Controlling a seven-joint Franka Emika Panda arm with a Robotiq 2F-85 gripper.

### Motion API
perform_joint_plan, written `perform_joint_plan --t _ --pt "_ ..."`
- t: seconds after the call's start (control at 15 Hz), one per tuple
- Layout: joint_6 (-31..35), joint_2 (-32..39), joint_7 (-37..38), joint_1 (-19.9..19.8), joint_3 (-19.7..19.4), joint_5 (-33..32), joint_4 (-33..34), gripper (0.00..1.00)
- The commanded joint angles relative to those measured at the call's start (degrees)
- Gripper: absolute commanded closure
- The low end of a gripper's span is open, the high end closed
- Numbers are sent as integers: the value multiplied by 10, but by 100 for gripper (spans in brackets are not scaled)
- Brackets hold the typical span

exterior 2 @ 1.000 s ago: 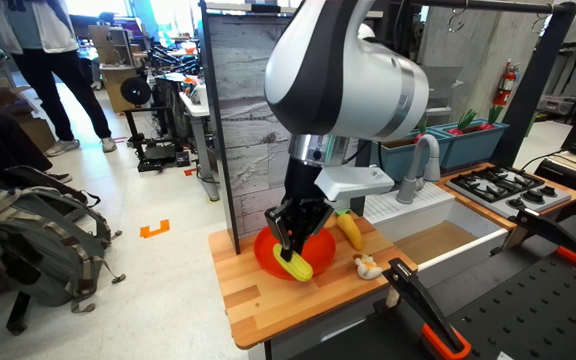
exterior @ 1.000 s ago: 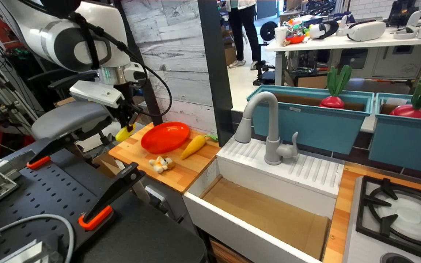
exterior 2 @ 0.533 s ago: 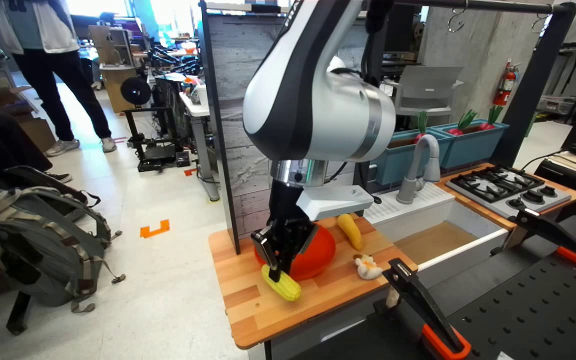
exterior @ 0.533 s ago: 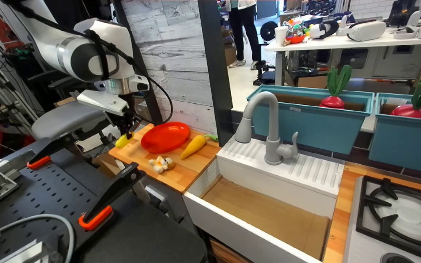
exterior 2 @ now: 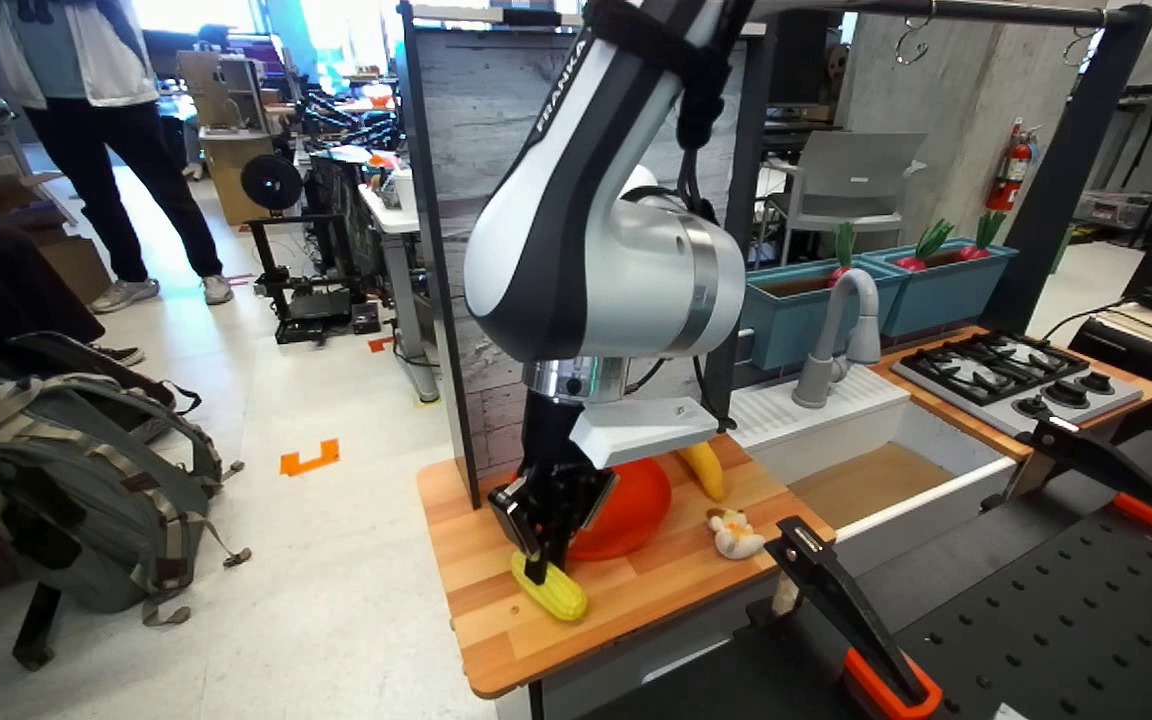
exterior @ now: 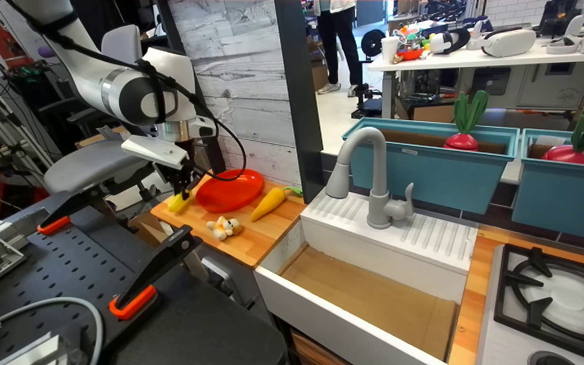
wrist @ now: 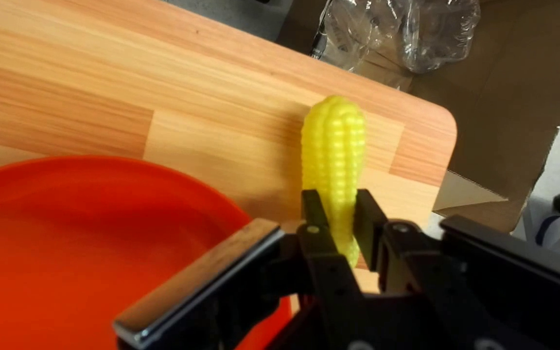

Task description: Pick up the corn and put it on the left side of the counter

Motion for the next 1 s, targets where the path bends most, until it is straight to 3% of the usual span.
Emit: perform_joint_plan --t 0.0,0.53,0.93 --pt "-19 21 9 12 -10 -13 36 53" --pt "-13 10 5 6 -5 -12 24 0" --pt "36 -58 -4 -4 9 -10 -49 0"
